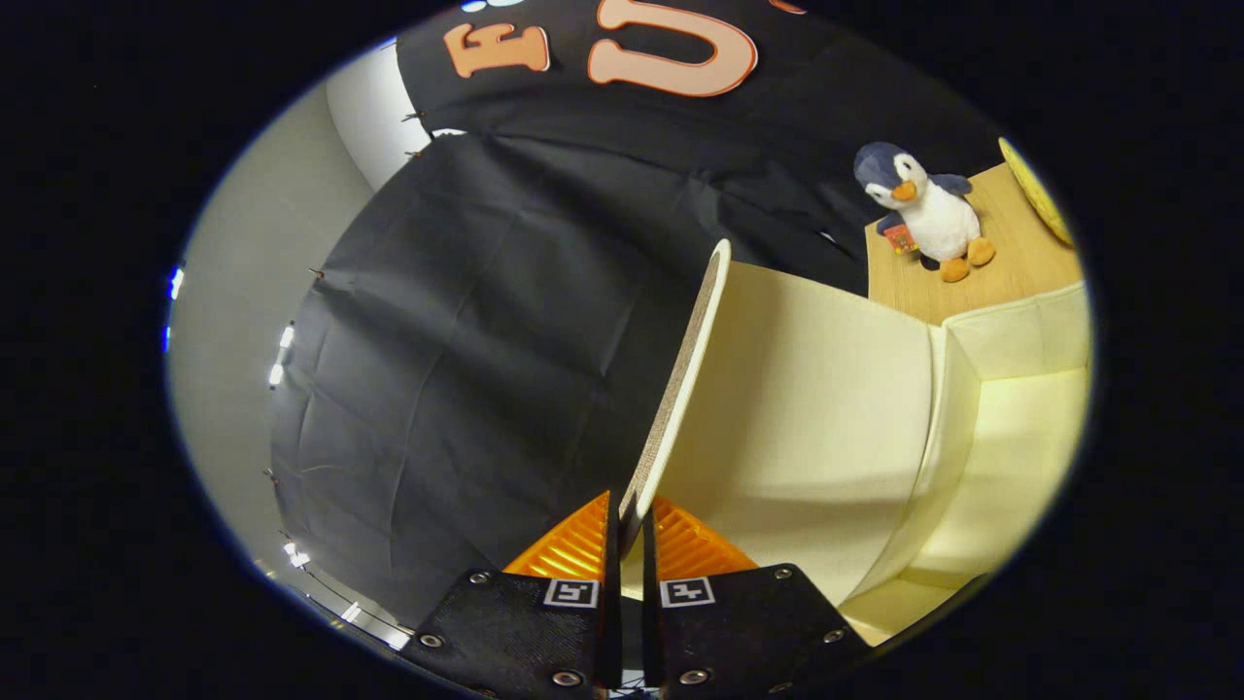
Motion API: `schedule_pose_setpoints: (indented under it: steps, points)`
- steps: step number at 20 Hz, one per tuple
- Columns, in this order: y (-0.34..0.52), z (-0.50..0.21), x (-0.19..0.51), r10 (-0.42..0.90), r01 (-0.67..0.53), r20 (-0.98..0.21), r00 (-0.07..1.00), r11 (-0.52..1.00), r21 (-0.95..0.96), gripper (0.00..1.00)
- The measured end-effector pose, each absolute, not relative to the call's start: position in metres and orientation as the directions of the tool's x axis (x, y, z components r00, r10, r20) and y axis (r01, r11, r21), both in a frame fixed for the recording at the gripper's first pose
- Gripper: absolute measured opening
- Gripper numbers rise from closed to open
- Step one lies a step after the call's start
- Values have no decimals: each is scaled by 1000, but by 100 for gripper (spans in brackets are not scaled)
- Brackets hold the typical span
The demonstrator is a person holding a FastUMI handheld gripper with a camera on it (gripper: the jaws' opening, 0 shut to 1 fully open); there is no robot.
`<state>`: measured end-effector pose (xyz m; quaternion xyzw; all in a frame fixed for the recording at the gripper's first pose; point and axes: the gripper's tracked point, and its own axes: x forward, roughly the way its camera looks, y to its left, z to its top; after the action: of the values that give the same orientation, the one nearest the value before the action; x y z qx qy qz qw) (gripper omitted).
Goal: Open the storage box then place both shoes into the box .Put the left shoe in first, then the right shoe, with the right side of both shoes facing outward in a uniform manner.
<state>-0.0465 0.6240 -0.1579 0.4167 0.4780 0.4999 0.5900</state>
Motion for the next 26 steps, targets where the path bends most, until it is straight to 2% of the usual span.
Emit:
schedule_pose_setpoints:
  steps: [7,10,11,12,18,22,26]
  points:
    - [692,-201,-65,941,-147,-337,-20,331,932,9]
    - [700,-215,-67,915,-186,-403,-29,392,901,13]
    - [698,-217,-65,911,-195,-412,-16,402,895,17]
    - [694,-216,-62,912,-202,-410,-5,401,894,25]
    - [640,-209,-22,913,-237,-391,119,409,881,58]
    - [580,-200,-2,892,-294,-392,226,446,846,75]
    - [523,-182,29,832,-388,-428,353,547,742,84]
